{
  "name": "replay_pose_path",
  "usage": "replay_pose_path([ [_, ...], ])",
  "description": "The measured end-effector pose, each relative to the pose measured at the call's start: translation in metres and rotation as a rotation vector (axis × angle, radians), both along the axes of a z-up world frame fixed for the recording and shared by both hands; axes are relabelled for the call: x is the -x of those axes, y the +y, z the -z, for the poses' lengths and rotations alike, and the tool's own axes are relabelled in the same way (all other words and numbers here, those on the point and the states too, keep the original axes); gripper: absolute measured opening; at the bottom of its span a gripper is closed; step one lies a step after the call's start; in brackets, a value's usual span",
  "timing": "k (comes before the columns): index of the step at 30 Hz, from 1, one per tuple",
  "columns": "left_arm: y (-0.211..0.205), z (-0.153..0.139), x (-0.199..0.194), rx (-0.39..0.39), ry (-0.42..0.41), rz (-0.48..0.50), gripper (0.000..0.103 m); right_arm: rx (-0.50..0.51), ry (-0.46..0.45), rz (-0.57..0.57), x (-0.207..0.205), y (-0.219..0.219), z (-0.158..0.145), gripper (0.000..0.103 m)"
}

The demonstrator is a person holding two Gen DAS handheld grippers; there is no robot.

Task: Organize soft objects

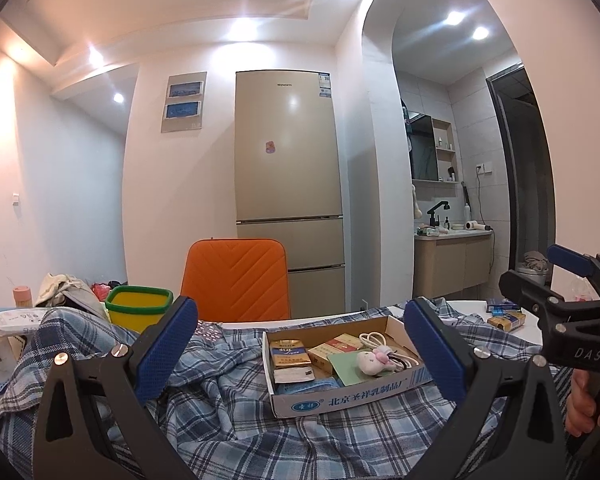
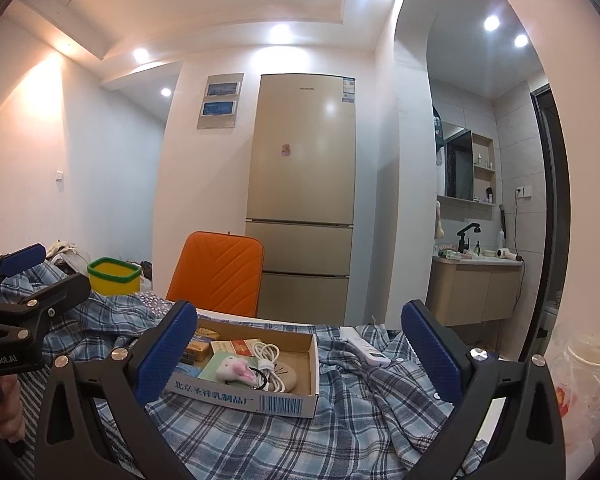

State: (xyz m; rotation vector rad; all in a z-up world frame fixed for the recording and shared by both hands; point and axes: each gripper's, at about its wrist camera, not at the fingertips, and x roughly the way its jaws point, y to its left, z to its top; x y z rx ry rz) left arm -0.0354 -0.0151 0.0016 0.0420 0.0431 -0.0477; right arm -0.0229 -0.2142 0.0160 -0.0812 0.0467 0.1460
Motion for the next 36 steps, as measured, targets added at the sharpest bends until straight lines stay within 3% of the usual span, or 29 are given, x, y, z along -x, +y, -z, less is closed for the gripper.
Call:
replay_pose_path([
  [36,0.0026,-0.0001,-0.0025,0.006,0.015,-0.009,0.103,-0.041,0.031,0.018,-0.0079,-0.0091,0.0044,0.103],
])
